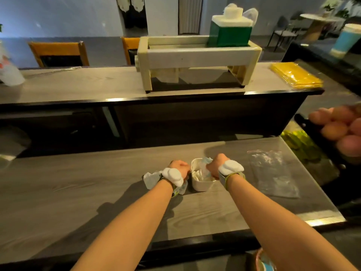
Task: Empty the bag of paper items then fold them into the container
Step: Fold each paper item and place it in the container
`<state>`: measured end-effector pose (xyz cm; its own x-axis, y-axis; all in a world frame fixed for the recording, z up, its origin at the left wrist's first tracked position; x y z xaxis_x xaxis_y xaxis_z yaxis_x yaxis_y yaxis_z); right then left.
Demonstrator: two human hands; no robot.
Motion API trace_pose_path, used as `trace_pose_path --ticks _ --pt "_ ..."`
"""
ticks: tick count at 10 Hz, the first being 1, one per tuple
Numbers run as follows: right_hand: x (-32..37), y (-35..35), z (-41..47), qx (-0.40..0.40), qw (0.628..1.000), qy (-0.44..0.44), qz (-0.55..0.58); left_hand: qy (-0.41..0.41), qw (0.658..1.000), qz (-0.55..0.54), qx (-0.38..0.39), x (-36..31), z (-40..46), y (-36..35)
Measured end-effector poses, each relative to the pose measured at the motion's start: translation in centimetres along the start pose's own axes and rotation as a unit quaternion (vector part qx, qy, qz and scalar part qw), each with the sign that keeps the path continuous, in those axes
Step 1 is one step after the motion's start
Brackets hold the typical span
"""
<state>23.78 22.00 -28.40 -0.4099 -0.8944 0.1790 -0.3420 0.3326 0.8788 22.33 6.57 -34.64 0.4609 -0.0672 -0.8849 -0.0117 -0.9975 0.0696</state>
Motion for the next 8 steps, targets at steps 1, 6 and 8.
trace_pose_path --ticks 1,6,8 --pt "0.8 -0.6 -0.2 0.006 1.0 0.005 -0.027 0.004 0.997 0.074 -0.004 0.4 0.7 -0.7" --pt "3.4 -1.6 3.5 0.007 0.995 0.032 -0.097 0.024 0.997 0.07 0.031 2.6 2.8 -0.8" --pt "2.6 -2.7 3.7 0.044 0.986 0.076 -0.144 0.045 0.997 0.041 0.045 2.6 2.7 -0.6"
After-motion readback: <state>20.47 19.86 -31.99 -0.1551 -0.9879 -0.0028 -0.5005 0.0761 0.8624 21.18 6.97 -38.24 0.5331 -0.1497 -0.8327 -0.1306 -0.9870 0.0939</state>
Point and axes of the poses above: each hand's wrist, its own z-axis towards the middle knuckle, its own y-axis out of the back of the hand, x = y × z, the point moved 1 cm from there along z, towards the middle knuckle, and after that the axes turned 15 degrees about -z, right-handed, at the moved point
